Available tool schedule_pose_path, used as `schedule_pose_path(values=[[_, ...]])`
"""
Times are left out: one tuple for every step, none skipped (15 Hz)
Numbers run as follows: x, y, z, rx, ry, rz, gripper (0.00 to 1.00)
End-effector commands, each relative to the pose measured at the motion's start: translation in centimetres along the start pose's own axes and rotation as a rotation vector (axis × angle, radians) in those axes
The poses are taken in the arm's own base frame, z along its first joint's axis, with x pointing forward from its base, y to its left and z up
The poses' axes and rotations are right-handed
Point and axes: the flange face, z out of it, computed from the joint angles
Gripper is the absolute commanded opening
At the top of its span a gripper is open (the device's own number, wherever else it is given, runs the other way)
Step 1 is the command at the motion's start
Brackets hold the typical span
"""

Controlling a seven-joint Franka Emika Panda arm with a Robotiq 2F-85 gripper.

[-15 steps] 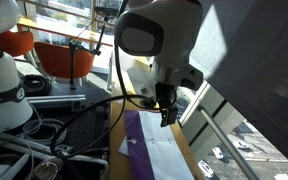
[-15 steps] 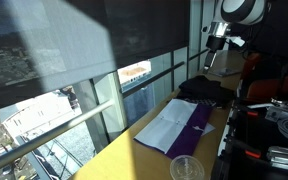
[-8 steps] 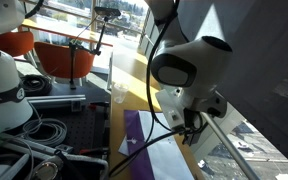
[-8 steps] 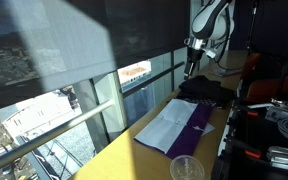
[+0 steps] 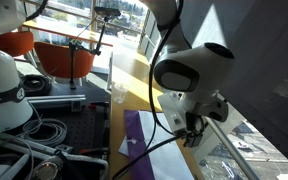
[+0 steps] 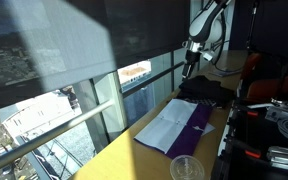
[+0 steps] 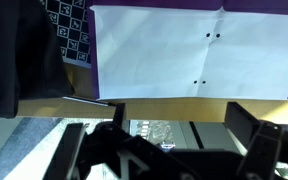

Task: Close the purple file on the table

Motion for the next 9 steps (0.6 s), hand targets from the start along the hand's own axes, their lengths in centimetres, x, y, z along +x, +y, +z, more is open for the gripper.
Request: schedule_pose_path(values=[[0.5,1.9,0.7,0.032,0.009,0.009,1.0],[0.7,2.7,0.8,0.043,0.02,0.018,1.0],[1.0,4.1,1.2,0.056,0.046,0.026,1.0],[1.3,5.2,1.5,0.071,0.055,0.027,1.0],[1.6,6.6,2.0,0.089,0.069,0.032,1.0],[1.9,7.9,2.7,0.108,0.084,0.033,1.0],[2.1,9.3,3.4,0.118,0.092,0.038,1.0],[2.2,10.5,4.6,0.128,0.09,0.048,1.0],[2.3,11.6,5.8,0.138,0.081,0.055,1.0]])
